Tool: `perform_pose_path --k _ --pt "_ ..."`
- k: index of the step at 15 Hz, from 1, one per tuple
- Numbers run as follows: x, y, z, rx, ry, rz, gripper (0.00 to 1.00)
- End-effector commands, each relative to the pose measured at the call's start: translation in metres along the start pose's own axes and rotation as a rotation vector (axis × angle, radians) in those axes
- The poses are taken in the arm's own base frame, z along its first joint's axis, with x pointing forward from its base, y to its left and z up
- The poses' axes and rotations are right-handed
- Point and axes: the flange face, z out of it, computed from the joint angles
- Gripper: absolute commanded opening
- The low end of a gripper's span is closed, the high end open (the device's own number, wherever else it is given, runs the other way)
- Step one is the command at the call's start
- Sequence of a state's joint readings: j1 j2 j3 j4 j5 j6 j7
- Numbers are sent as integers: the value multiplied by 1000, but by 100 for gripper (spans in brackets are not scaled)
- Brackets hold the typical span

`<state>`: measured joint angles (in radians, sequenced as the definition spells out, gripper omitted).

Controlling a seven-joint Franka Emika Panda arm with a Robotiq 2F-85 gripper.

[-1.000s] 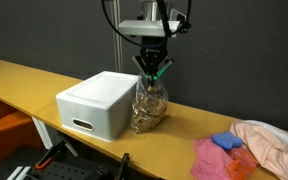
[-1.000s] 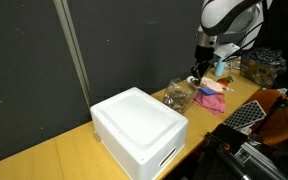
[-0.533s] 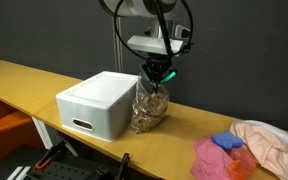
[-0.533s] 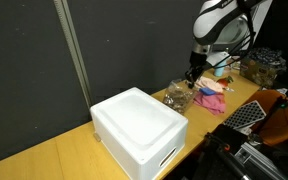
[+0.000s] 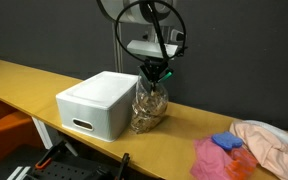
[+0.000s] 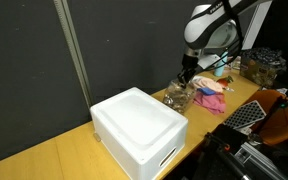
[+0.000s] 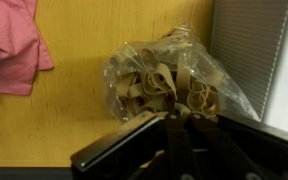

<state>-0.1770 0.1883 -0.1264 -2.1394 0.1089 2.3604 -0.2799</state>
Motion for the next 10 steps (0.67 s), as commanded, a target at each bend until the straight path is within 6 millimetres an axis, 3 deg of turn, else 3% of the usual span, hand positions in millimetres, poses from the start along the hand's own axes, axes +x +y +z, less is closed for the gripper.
perform_pose_path --k 1,4,5,7,10 --pt "14 -6 19 21 9 -26 1" --pt "15 -13 21 13 16 -39 5" --pt "15 -15 17 8 24 -40 29" --pt "13 -17 7 2 35 -42 34" --pt "8 -19 -16 5 54 -34 55"
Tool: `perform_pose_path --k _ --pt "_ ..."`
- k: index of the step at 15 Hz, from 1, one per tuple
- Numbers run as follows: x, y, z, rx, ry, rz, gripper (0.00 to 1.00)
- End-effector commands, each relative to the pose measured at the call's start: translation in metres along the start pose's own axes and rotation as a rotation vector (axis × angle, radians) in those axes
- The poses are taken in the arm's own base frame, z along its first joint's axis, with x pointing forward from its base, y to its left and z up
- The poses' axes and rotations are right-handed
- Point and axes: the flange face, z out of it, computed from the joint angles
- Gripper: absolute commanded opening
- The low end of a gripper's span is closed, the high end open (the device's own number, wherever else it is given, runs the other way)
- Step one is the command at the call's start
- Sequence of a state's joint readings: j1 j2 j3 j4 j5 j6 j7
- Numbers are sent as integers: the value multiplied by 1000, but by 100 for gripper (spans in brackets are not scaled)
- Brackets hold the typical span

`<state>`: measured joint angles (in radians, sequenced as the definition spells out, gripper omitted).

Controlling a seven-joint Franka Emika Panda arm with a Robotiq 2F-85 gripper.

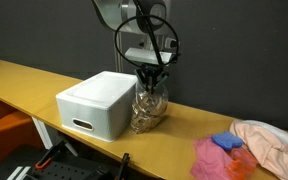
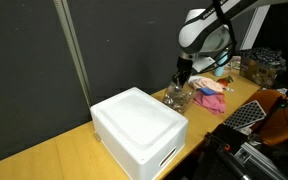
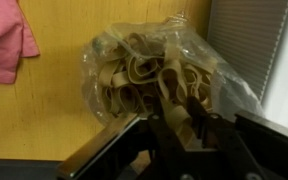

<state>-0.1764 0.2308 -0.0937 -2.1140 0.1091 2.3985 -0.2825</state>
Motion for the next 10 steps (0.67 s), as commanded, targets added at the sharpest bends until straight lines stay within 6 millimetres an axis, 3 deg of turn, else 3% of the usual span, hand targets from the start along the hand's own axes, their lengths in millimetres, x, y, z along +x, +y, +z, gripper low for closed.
perform_pose_path --k 1,6,10 --pt "-6 -6 -36 15 42 6 63" --pt "-14 -48 -82 78 69 -42 99" --pt "-8 -98 -101 82 49 -91 100"
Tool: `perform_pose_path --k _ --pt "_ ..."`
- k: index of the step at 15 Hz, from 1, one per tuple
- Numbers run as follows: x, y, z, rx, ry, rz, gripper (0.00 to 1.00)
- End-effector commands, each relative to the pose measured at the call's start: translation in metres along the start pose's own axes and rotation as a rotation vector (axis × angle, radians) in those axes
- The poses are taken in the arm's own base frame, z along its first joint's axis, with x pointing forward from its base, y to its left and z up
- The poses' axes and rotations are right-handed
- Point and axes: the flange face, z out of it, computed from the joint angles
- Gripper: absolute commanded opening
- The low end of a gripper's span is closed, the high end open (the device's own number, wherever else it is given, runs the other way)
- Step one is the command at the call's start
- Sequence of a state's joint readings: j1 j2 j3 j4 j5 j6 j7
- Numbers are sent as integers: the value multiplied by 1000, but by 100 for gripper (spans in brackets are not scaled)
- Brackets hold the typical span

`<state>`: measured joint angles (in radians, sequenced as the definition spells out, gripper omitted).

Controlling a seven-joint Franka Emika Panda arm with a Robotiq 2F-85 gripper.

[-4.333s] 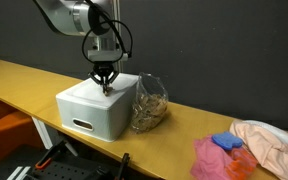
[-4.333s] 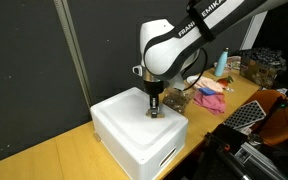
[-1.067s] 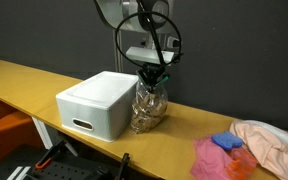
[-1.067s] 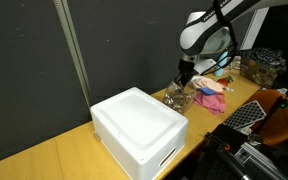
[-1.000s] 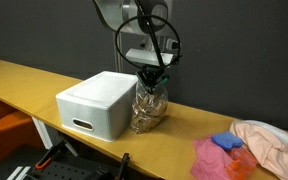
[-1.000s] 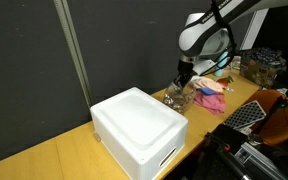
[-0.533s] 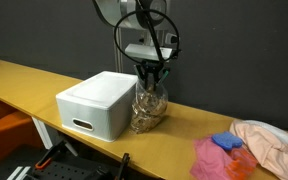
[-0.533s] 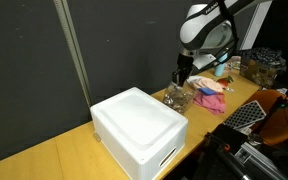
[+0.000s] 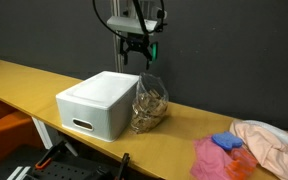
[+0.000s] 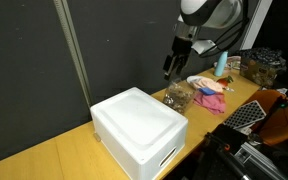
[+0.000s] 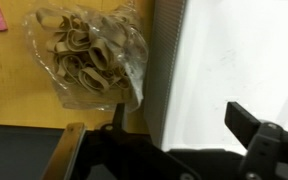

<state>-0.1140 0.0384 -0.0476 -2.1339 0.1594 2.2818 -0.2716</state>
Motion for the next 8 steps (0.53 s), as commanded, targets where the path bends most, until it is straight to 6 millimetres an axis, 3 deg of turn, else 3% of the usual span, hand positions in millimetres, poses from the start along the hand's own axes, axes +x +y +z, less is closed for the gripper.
perform_pose_path --k 1,4,8 --pt "2 -39 -13 23 -25 -20 100" --pt "5 -57 -11 21 -38 -21 100" --pt "4 -60 -4 21 -30 -30 100"
